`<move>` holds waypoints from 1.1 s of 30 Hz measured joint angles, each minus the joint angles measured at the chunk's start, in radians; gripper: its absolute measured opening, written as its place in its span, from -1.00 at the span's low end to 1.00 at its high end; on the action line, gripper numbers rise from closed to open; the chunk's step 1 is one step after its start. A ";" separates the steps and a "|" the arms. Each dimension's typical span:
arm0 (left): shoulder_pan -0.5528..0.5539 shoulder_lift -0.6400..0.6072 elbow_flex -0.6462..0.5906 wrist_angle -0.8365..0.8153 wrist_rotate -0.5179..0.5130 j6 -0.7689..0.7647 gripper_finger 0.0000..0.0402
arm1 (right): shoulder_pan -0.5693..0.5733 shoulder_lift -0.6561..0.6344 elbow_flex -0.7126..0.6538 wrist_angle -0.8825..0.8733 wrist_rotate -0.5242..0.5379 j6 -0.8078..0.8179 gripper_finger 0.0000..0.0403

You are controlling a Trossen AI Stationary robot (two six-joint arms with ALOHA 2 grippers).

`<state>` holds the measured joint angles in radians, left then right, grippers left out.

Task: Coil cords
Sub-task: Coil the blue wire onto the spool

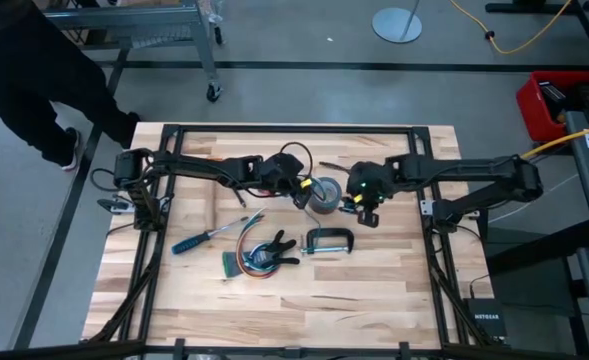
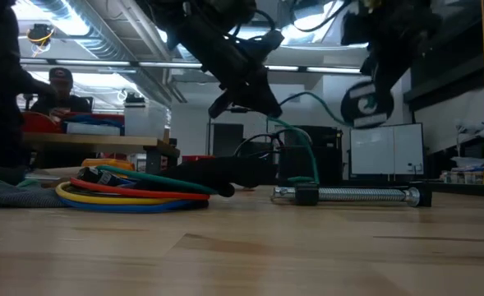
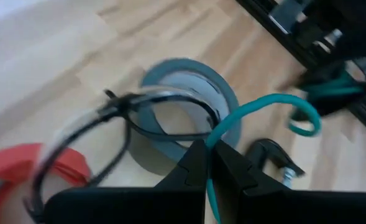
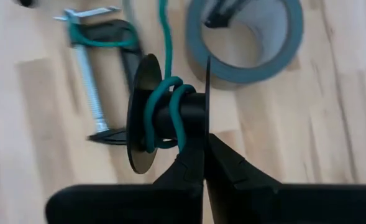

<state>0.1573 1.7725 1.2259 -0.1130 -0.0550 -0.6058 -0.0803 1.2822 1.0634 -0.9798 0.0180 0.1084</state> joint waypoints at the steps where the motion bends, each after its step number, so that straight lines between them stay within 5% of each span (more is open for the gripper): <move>1: 0.001 0.000 0.000 -0.001 0.017 -0.001 -1.00 | 0.005 0.017 0.000 0.000 0.022 0.015 -0.99; 9: 0.008 0.000 0.000 0.003 0.081 -0.013 -1.00 | 0.041 0.157 0.000 0.013 0.146 0.056 -0.99; 33: 0.019 0.000 0.000 0.136 0.148 -0.025 -1.00 | 0.101 0.268 0.000 0.201 0.134 0.196 -0.99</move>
<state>0.1766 1.7725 1.2259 0.0231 0.0931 -0.6312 0.0205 1.5501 1.0630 -0.7784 0.1516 0.3048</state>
